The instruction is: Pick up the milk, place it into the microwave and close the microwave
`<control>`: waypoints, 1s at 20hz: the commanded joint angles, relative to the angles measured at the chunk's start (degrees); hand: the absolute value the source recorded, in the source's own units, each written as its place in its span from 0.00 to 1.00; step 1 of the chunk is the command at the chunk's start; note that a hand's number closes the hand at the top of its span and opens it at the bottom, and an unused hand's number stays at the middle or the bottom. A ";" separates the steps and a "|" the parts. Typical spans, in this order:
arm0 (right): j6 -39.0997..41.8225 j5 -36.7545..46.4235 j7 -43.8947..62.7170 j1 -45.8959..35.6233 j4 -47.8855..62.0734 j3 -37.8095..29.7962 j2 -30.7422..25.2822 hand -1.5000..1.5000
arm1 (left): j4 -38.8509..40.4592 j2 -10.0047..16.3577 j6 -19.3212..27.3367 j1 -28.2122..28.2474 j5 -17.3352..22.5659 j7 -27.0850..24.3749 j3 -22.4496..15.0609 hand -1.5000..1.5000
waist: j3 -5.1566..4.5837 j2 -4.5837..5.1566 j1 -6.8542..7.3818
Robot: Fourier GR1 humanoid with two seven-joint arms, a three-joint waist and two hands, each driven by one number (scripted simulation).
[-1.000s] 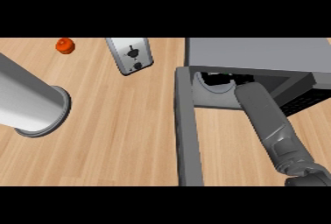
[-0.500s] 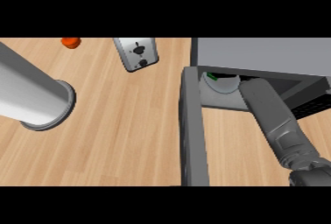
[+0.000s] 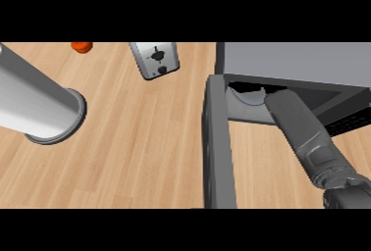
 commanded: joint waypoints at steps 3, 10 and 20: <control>5.80 -2.08 -4.25 0.00 0.59 -1.80 0.56 0.00 | 0.05 -1.12 -1.25 -0.29 -1.87 -0.03 -2.96 0.00 | 0.01 -0.45 -0.49; 12.20 -5.12 -7.15 -0.27 0.66 -4.35 1.10 0.00 | -1.86 -1.30 -1.66 -0.03 -1.95 2.80 -4.92 0.00 | -0.07 -1.37 -2.19; 22.72 -8.39 -15.30 7.68 -0.38 -5.56 2.35 0.00 | -4.14 -5.49 1.60 -1.09 -13.38 2.89 -14.87 0.00 | -0.17 -2.54 -5.08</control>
